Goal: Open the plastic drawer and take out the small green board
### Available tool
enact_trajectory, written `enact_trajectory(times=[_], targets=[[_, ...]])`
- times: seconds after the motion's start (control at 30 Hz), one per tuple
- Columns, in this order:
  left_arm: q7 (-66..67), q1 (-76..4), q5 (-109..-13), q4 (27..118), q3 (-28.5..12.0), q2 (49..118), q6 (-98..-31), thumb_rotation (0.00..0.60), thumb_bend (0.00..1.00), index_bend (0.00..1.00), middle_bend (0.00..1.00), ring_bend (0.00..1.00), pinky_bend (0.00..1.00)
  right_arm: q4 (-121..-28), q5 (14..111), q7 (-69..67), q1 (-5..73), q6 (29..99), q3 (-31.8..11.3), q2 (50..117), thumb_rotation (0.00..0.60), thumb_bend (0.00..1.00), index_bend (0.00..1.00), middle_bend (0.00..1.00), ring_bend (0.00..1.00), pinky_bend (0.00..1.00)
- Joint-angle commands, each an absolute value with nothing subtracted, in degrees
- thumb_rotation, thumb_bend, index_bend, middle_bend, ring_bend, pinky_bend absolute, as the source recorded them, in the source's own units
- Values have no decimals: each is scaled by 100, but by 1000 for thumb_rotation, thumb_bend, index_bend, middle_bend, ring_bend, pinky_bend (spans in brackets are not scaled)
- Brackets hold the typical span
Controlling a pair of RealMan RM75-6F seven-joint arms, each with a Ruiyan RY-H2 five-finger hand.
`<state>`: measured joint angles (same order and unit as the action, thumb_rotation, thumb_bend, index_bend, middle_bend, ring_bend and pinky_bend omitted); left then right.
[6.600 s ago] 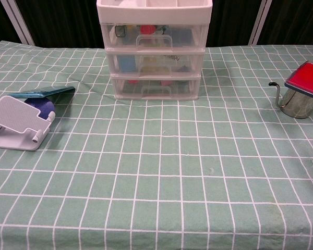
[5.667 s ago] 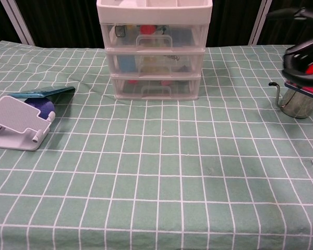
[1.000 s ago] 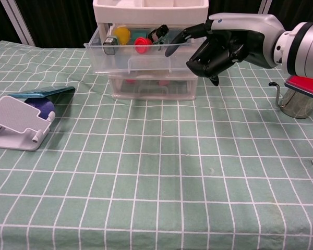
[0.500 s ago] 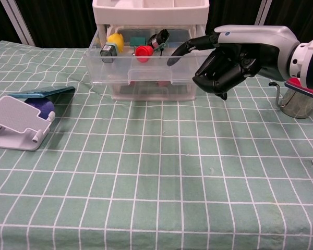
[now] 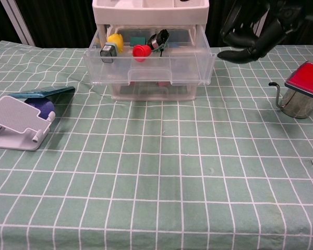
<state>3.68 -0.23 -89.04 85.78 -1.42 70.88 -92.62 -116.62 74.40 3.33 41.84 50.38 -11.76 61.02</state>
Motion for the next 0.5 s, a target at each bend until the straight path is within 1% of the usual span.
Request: enact_trajectory(times=[0.03, 0.17, 0.27, 0.37, 0.5], targets=[[392, 11, -8938, 8610, -125, 7082, -9313, 600, 2, 251, 190, 143, 207, -11794, 7376, 2599, 4737, 5297, -1482, 6074, 600, 299, 182, 872, 821, 825], [397, 62, -8964, 8635, -113, 7063, -9395, 600, 2, 251, 190, 143, 207, -11429, 6861, 4295, 5275, 5392, -1538, 6615, 600, 237, 212, 912, 869, 872], [371, 98, -8961, 8631, -114, 7051, -9444, 600, 2, 251, 190, 143, 206, -11092, 6530, 5201, 5629, 5482, -1523, 7035, 600, 199, 215, 936, 901, 902], [332, 120, -8942, 8610, -114, 7058, -9451, 600, 2, 251, 190, 143, 206, -10738, 6414, 5792, 5893, 5569, -1458, 7402, 600, 192, 223, 943, 918, 920], [284, 135, -8931, 8570, -115, 7080, -9452, 600, 3, 251, 190, 143, 207, -10290, 6391, 6182, 6117, 5589, -1334, 7749, 600, 192, 239, 951, 927, 928]])
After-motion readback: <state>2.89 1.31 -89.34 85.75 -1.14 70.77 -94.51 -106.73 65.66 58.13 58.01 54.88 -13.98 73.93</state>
